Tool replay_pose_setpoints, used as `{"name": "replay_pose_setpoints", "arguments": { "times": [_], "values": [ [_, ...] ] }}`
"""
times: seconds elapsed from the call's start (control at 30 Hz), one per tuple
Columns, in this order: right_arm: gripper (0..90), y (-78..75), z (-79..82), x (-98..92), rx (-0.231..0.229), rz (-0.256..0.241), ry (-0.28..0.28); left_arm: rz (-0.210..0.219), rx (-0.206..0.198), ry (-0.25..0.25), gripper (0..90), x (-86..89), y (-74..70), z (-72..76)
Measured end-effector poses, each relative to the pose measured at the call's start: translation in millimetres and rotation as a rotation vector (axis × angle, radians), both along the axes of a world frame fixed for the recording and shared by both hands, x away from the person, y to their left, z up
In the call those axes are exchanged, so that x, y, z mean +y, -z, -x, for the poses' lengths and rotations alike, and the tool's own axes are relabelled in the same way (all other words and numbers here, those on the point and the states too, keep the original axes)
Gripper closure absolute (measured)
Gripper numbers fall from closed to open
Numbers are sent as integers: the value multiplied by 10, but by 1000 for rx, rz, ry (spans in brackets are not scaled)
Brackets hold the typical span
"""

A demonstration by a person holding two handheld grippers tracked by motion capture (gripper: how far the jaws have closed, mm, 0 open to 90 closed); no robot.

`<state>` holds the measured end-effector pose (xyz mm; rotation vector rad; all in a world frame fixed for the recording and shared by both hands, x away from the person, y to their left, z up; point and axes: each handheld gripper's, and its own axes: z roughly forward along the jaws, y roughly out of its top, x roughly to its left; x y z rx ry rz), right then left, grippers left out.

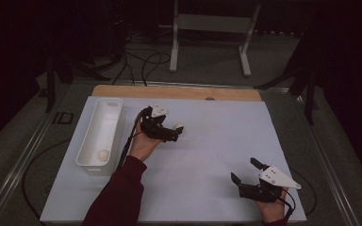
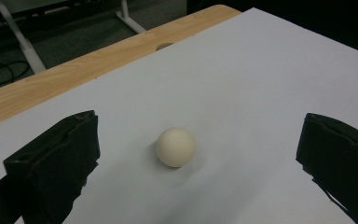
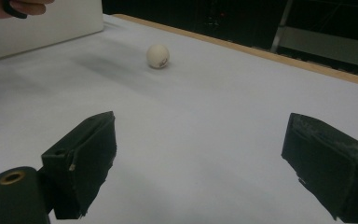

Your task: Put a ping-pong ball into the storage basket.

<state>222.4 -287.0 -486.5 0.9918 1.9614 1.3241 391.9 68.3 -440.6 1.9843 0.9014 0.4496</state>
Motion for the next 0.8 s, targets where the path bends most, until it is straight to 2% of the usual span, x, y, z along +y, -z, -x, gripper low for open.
{"name": "replay_pose_setpoints", "arguments": {
  "times": [0.5,0.8],
  "values": [
    [96,-1,3,0,0,-1,-1,1,19,-13,2,-55,127,-108],
    [96,0,1,0,0,0,-2,-10,25,-16,2,-81,123,-167]
  ]
}}
